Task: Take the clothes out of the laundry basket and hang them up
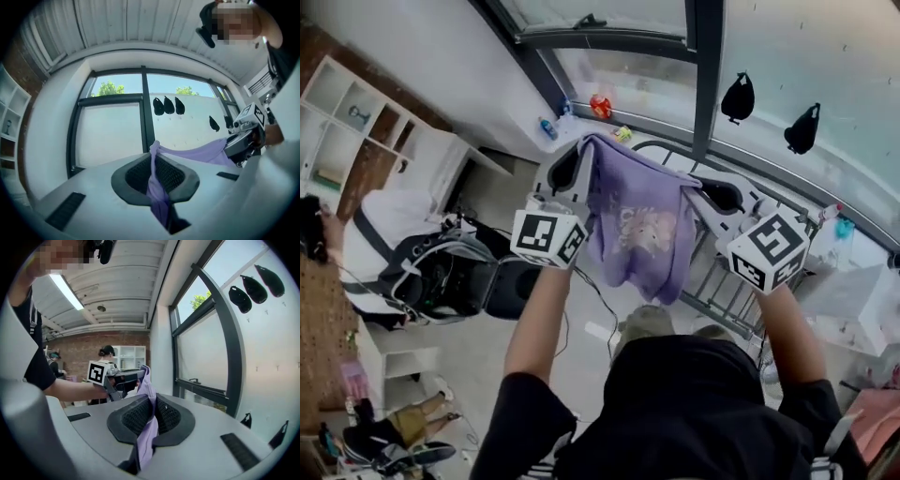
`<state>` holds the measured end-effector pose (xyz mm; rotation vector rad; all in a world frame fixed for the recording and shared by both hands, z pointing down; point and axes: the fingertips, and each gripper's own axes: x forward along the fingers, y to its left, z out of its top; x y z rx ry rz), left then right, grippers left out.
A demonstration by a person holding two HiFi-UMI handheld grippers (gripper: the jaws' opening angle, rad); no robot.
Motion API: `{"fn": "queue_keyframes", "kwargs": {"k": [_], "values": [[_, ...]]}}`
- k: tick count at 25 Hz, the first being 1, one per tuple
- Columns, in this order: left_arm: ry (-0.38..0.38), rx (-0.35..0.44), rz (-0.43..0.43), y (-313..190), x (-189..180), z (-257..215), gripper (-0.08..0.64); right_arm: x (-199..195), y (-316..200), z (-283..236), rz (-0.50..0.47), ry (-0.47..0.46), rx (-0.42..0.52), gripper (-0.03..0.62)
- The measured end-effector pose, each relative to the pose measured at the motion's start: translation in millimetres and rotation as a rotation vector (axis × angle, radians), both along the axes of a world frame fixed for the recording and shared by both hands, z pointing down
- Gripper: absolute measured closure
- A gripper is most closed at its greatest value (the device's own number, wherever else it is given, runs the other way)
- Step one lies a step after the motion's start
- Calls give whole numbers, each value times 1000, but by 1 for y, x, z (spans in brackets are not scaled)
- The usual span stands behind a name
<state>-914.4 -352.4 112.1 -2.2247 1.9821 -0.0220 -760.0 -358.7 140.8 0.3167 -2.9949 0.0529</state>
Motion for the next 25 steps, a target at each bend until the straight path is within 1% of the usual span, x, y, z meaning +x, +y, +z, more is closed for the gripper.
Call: {"fn": "queue_keyframes", "kwargs": {"k": [3,6,9,13,17,22,24,25], "values": [[10,-62,99,-48,-7,27,538,-4,-39,21,115,53,-18,581],[10,-131,201,-91,-3,55,538,2,-74,45,238,100,-59,581],[-3,-192,273,-127,0,82,538,6,-104,68,321,137,-108,581],[-7,-271,327,-166,0,125,538,7,-139,102,408,194,-154,581],[-3,-370,359,-202,-2,178,538,4,-171,149,474,260,-199,581],[-36,-517,397,-240,-2,263,538,3,-205,232,527,344,-264,581],[-43,-575,413,-253,-1,297,538,6,-218,265,560,378,-287,581],[-59,-600,420,-260,0,314,538,7,-225,280,579,389,-297,581]]}}
